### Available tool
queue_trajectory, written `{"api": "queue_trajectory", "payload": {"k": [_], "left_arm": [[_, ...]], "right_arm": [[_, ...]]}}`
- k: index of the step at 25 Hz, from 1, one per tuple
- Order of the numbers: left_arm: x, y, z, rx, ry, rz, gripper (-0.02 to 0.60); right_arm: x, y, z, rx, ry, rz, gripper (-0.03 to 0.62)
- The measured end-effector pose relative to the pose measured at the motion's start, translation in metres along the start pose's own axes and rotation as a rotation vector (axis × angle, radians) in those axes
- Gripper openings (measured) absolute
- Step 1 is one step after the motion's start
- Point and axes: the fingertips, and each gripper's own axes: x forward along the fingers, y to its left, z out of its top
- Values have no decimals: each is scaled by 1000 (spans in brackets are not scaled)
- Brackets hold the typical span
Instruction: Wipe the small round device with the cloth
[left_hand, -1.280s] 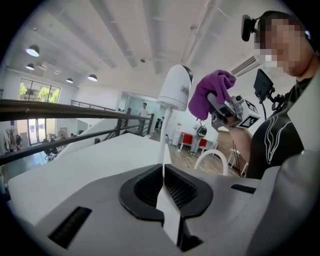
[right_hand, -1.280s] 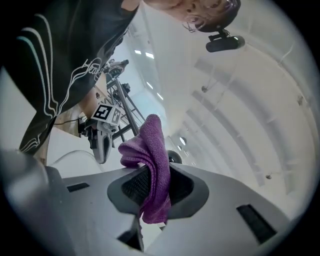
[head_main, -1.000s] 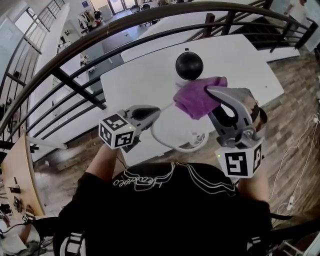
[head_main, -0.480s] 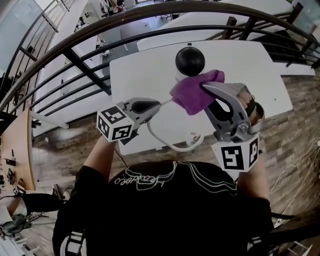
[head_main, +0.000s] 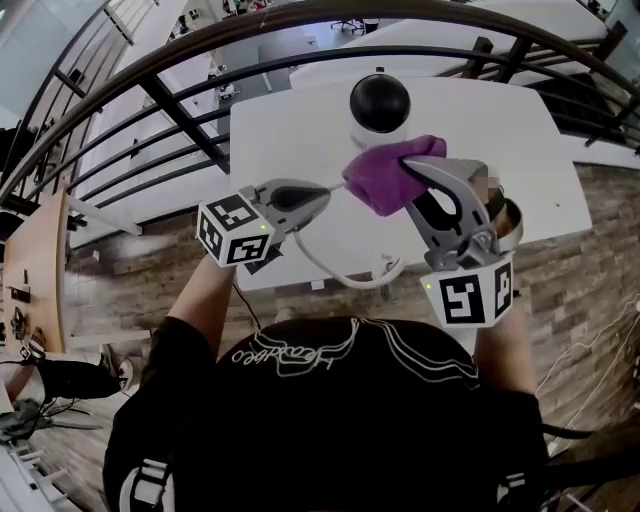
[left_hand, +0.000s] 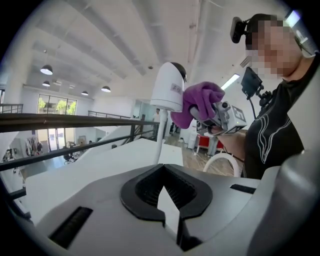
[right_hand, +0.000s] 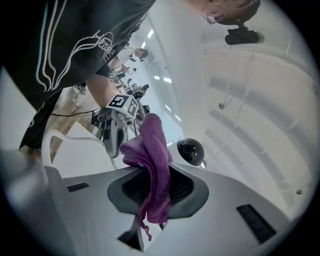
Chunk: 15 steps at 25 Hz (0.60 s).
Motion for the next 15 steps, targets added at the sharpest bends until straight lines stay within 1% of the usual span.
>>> {"api": "queue_trajectory", "payload": {"k": [4,8,12,15], "left_arm": [[-1,0,1,-9,-5,4,9],[-2,1,1,-17,-17,-3,9],[-5,1,5,-42,-49,-34,9],[-5,1,4,-43,-55,-56,9]], "right_arm": [[1,10,-6,18,7,32,66],[2,25,-14,36,37,70,66],[0,42,-30,58,112,99,66],[-7,49,-44,127,174,92,66]]}}
